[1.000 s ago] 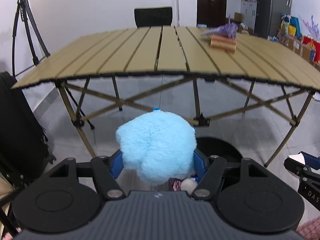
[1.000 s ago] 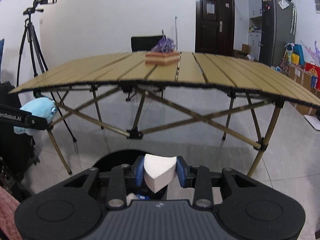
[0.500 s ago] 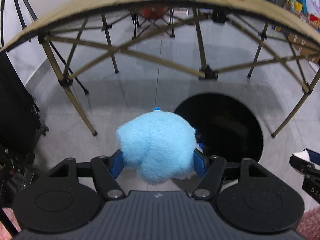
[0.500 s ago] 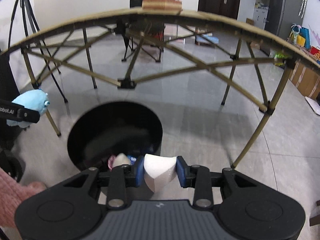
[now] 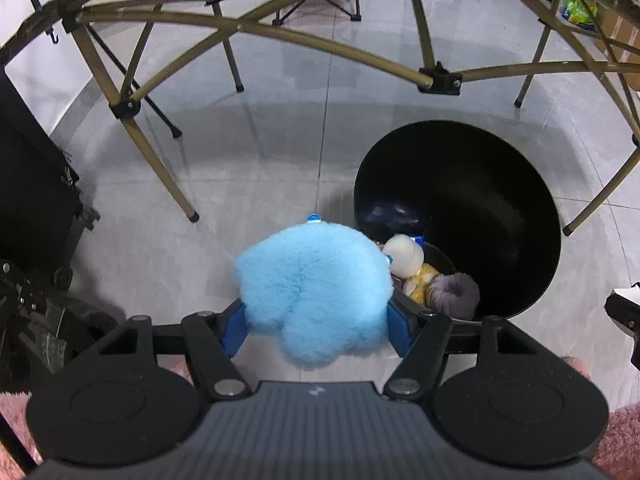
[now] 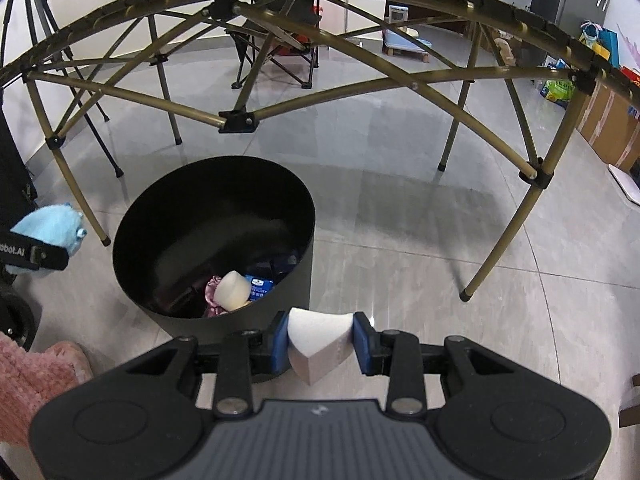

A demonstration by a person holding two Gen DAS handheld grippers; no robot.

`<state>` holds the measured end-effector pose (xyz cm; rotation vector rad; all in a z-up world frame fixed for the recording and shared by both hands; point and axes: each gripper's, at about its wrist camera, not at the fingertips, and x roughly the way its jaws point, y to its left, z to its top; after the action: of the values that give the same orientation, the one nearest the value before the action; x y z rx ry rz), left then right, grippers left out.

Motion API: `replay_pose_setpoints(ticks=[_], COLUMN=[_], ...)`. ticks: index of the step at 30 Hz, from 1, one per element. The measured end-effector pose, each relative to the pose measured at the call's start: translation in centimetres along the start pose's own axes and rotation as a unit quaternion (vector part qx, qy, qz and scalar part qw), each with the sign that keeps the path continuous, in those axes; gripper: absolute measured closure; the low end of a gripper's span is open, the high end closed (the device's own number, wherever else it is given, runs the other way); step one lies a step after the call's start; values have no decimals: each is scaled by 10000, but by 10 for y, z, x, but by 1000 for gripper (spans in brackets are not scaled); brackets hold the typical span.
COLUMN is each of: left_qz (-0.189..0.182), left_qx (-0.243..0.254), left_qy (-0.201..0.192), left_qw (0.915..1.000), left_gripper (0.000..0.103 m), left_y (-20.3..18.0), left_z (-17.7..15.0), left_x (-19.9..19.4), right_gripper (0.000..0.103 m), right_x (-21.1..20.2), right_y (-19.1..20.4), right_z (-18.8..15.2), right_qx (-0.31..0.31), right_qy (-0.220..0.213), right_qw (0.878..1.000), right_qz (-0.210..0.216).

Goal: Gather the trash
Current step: 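Carry the blue mitt and white foam wedge down toward the black bin, then lower the left gripper over the bin and open it to drop the blue mitt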

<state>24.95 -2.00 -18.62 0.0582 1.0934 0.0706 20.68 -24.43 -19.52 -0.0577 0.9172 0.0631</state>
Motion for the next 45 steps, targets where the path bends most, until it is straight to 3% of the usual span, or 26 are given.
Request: replay_pose_setpoints(ticks=[16,45], left_qz=[-27,-544], left_qx=[24,322], left_qy=[219,231], left_qw=[9998,9977], left_gripper=[34,35], left_y=[-15,-98], left_z=[8,44], left_x=[10,15], right_gripper=[70,70], right_x=[12,40], right_y=[-8,-53], right_z=[1,-5], right_qx=[118,773], right_qy=[155,466], right_qw=[9998,9957], right_qz=[7,-186])
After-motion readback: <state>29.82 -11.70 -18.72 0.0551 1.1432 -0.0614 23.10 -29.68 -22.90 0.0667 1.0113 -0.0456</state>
